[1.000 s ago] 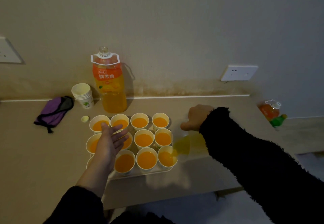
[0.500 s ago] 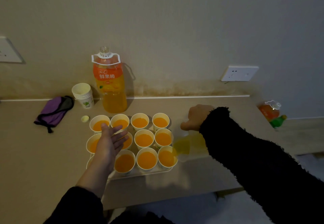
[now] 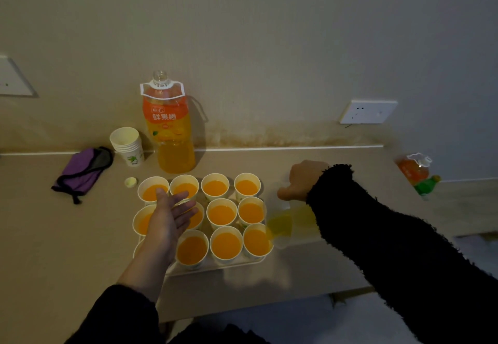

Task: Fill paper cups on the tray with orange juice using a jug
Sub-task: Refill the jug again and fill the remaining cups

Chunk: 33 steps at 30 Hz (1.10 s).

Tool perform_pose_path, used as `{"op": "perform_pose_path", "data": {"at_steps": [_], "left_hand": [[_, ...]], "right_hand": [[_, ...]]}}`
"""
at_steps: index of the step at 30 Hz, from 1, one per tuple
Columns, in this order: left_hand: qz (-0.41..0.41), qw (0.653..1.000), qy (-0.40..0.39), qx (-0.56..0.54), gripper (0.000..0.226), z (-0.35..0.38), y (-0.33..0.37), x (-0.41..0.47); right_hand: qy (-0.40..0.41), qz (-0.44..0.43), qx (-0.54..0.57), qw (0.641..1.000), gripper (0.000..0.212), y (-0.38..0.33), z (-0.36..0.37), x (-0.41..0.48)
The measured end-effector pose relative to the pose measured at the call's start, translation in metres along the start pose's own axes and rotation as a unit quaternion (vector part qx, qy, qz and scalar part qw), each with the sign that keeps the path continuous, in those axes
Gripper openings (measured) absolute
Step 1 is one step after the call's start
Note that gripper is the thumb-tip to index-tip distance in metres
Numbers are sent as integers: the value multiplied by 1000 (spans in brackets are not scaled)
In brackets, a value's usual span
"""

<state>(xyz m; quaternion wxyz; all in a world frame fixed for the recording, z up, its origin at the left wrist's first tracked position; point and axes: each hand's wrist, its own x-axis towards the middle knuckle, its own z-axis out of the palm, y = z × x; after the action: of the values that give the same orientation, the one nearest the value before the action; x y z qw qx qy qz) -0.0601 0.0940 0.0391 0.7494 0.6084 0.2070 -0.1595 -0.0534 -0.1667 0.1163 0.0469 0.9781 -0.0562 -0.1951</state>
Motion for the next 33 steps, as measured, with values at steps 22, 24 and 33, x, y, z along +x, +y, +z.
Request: {"op": "perform_pose_path", "data": {"at_steps": [22,24,33], "left_hand": [[12,1000,10,-14,68,5,6,2],[16,1000,7,-16,69,5,7,2],[33,999,21,-32,70,4,15,5]], "right_hand": [[-12,-1,57,998,51,22,7,4],[-14,8,74,997,51,26,5,5],[33,44,162,985,54,34,-18,9]]}}
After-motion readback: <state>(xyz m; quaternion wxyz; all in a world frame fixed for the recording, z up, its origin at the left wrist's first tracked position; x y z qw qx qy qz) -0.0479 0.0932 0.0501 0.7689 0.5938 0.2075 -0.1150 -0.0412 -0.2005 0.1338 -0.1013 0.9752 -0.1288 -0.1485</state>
